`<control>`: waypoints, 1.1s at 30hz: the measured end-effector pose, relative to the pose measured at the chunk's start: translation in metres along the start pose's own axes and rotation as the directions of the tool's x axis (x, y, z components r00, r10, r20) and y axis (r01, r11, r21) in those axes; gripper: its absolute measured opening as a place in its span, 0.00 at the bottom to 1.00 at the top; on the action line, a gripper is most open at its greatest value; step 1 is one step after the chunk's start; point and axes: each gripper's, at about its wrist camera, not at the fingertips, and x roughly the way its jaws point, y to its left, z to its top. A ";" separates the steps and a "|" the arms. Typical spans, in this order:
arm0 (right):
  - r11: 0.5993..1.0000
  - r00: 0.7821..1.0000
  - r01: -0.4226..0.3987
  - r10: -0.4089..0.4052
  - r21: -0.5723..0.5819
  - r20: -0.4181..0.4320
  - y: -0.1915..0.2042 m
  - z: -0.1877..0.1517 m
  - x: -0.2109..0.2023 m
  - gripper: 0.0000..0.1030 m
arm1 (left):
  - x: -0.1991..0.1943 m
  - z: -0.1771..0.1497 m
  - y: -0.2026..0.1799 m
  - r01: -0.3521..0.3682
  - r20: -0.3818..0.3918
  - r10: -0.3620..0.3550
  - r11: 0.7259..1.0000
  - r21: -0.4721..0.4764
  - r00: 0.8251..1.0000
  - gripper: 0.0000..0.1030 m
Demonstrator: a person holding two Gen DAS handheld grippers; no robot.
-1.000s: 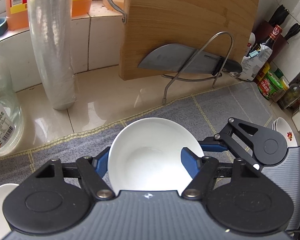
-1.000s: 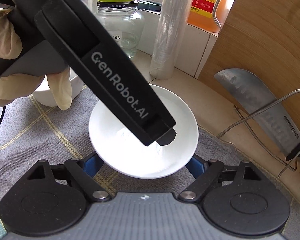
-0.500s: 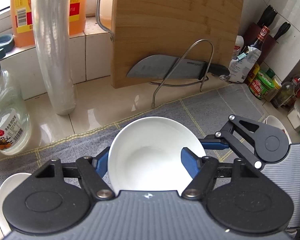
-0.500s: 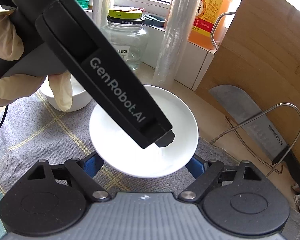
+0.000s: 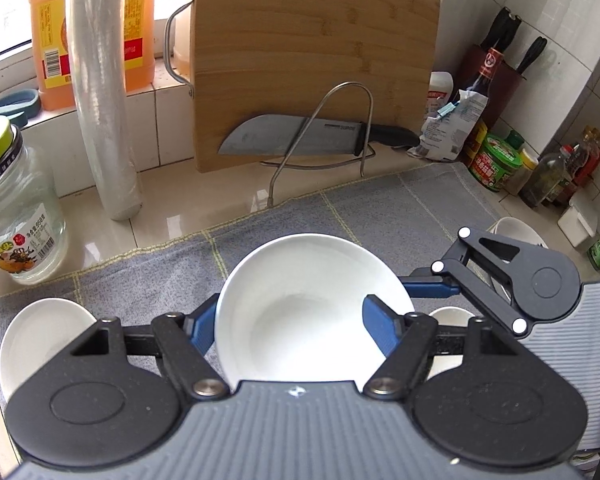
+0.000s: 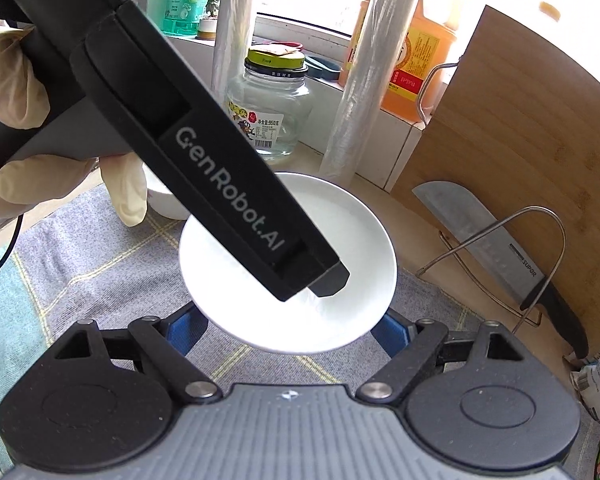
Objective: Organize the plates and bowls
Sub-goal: 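Hold the white bowl above the other bowl with the left tool, then lower the bowl into the other bowl and open the left tool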
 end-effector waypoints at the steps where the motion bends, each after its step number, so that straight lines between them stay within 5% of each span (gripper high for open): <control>1: 1.000 1.000 0.003 -0.003 -0.001 0.001 0.002 -0.002 -0.003 0.88 | -0.002 -0.002 -0.003 0.001 0.001 -0.001 1.000 0.000 1.000 0.71; 18: 0.995 0.996 0.087 -0.085 0.052 -0.027 0.001 -0.043 -0.058 0.88 | -0.004 -0.009 -0.066 0.092 0.002 -0.092 0.994 0.058 0.996 0.72; 33: 0.977 0.987 0.137 -0.120 0.166 -0.106 -0.026 -0.079 -0.073 0.88 | 0.029 -0.001 -0.112 0.192 -0.082 -0.181 0.969 0.156 0.980 0.75</control>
